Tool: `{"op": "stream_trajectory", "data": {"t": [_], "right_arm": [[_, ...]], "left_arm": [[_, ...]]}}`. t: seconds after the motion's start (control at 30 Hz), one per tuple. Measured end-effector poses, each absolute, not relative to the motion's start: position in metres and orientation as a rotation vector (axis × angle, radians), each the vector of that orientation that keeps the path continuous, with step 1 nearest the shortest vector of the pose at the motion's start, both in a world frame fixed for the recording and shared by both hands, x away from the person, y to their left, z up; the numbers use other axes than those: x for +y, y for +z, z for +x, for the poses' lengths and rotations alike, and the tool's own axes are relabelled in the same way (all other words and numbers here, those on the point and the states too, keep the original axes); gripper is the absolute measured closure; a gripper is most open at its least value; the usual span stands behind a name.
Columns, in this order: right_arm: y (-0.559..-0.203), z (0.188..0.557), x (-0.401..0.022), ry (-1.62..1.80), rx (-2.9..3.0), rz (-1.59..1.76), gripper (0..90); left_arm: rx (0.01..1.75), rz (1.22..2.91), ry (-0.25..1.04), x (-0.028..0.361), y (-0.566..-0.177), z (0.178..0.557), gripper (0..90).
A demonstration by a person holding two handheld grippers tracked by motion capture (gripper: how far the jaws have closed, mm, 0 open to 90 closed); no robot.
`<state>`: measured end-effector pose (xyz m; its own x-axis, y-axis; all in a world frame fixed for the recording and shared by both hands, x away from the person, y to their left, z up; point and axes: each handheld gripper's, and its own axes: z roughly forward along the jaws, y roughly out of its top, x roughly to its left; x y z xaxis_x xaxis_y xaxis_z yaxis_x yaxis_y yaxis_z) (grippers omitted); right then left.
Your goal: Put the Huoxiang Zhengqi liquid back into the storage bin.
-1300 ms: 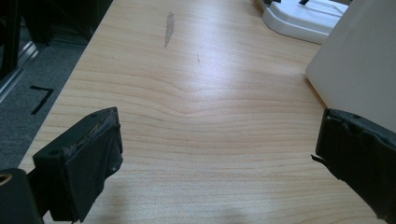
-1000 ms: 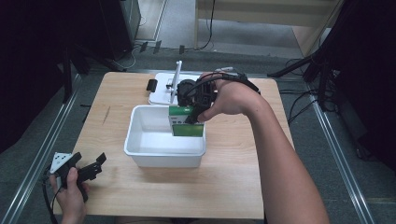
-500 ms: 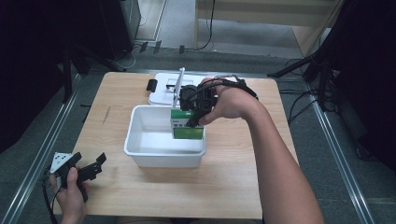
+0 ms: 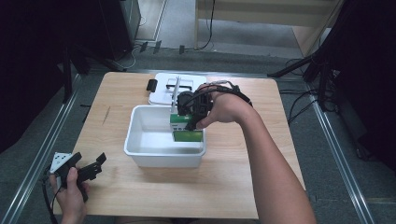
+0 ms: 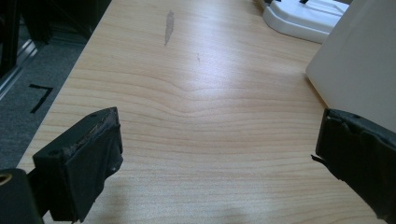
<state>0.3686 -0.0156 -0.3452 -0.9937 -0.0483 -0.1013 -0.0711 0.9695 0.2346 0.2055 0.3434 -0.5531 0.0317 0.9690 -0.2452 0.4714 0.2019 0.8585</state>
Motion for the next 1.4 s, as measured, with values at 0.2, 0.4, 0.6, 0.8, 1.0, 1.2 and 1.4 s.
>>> {"op": "stream_trajectory", "data": {"t": [0.2,0.4,0.6,0.8,1.0,1.2,1.4], "right_arm": [[-0.360,0.372,-0.014,0.360,3.033,-0.101,64.1],[-0.373,0.374,-0.013,0.346,3.047,-0.094,64.0],[-0.382,0.375,-0.011,0.299,3.055,-0.084,63.8],[-0.390,0.376,-0.011,0.296,3.065,-0.069,63.5],[-0.390,0.378,-0.013,0.311,3.060,-0.041,62.2],[-0.385,0.378,-0.016,0.353,3.084,0.049,45.0],[-0.372,0.380,-0.021,0.419,3.053,0.201,32.8]], "left_arm": [[1.581,1.400,0.694,0.344,-0.553,0.206,1.3],[1.581,1.398,0.693,0.344,-0.553,0.206,1.3],[1.581,1.395,0.692,0.344,-0.553,0.206,1.3],[1.580,1.393,0.689,0.344,-0.553,0.206,1.3],[1.581,1.394,0.691,0.344,-0.553,0.206,1.3],[1.579,1.397,0.693,0.344,-0.553,0.206,1.3],[1.581,1.400,0.693,0.344,-0.553,0.206,1.3]]}}
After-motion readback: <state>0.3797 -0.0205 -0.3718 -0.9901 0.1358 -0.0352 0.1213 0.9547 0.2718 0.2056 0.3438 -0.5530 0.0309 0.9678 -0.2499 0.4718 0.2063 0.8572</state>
